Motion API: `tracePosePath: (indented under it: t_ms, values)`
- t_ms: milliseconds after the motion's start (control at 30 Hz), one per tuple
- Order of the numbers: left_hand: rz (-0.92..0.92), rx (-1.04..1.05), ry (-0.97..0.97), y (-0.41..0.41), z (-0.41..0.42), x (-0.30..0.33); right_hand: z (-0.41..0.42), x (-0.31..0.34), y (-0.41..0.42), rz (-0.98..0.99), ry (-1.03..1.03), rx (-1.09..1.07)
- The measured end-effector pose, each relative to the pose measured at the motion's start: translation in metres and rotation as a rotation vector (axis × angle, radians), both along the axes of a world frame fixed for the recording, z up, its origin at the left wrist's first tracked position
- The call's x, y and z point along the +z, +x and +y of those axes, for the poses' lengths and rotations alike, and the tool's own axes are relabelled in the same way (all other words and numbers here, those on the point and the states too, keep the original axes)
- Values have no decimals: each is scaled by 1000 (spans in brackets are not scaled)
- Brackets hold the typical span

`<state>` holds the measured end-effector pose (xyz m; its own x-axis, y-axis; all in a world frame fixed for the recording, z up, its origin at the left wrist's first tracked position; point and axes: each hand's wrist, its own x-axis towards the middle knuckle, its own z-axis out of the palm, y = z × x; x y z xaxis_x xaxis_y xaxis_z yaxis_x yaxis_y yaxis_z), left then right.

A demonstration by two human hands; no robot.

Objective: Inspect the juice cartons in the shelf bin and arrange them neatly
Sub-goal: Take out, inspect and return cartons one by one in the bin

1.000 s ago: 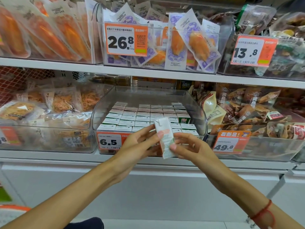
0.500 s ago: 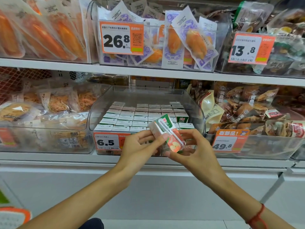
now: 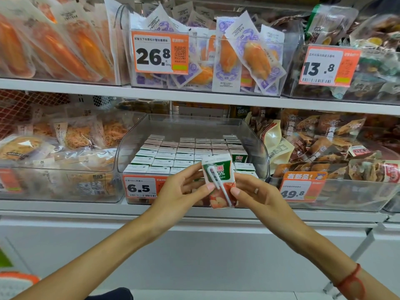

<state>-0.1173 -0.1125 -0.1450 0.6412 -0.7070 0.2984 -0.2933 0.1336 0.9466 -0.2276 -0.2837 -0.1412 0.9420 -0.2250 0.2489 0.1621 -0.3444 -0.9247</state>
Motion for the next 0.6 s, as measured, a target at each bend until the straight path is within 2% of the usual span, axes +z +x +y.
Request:
tracePosePath:
  t_ms: [200, 333, 433, 600]
  values:
    - [-333, -13, -2, -2, 4, 4, -8, 9, -11, -279, -276, -55]
    - [-569, 80, 52, -1, 5, 4, -4, 12, -13, -305, -309, -78]
    - [-522, 58, 40, -2, 3, 3, -2, 11, -13, -313, -324, -75]
    - [-167, -27, -13, -3, -2, -4, -2, 8, -11, -389, -450, -168]
